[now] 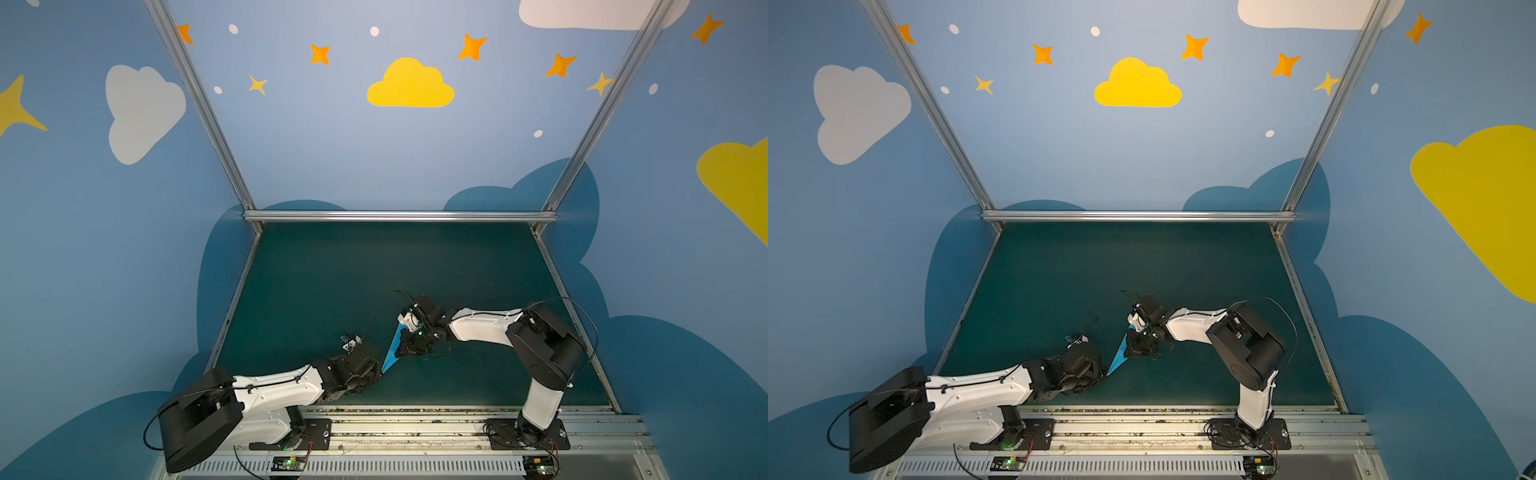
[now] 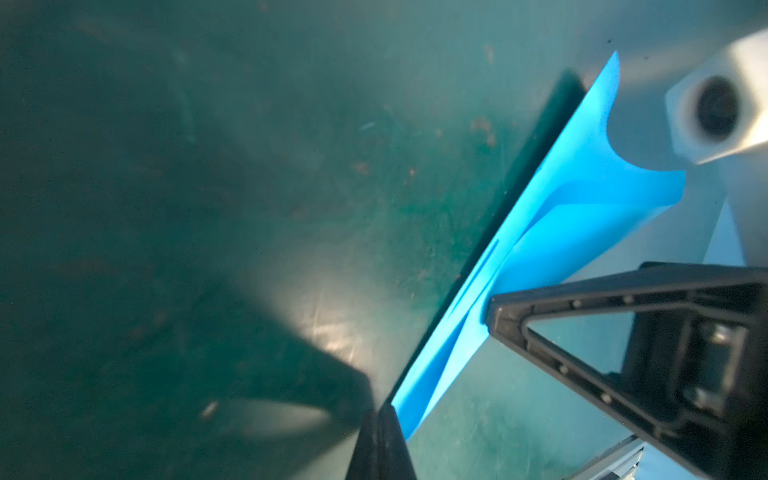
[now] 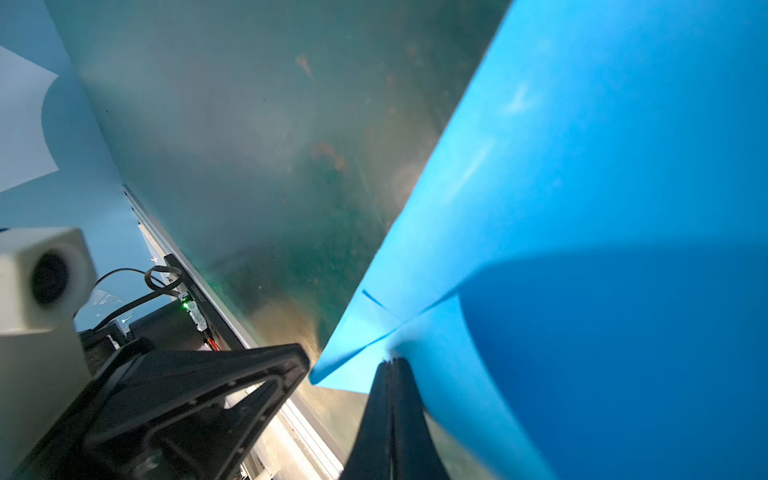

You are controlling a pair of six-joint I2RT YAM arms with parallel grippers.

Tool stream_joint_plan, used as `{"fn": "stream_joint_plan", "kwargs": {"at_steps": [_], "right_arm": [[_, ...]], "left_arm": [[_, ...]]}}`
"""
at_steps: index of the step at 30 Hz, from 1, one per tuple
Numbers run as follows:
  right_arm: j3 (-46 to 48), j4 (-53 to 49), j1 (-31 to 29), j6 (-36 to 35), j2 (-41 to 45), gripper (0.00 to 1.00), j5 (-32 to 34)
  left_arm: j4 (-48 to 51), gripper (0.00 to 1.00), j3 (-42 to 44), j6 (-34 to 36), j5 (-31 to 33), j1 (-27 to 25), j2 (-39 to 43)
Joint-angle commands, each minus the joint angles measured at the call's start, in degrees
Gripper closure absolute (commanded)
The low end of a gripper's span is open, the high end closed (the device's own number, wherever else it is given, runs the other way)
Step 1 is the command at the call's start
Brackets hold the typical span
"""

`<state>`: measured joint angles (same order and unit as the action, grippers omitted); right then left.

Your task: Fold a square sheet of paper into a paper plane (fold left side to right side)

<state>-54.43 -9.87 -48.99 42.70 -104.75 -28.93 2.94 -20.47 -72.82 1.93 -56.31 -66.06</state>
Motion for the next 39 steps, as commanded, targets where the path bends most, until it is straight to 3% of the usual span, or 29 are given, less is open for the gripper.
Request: {"fn": "stream_joint_plan", "kwargs": {"at_steps": [1,18,39], "right_arm": [[1.43,-3.31,-0.56,0.37,-1.16,1.00,2.77],[1.96,-3.10,-0.66,0.45,-0.90,1.00,2.91],[2.67,-3.13,-0.68,0.50,-0.59,1.00,3.01]], "left_arm": [[3.67,0.96,-2.30,0.26,1.41,0.06,2.11],[-6.75,0.96,-9.33,1.12,-2.39,0.08,-12.78],[-7.71,0.96,-4.55,0.53,-1.32,1.56,-13.10]]}}
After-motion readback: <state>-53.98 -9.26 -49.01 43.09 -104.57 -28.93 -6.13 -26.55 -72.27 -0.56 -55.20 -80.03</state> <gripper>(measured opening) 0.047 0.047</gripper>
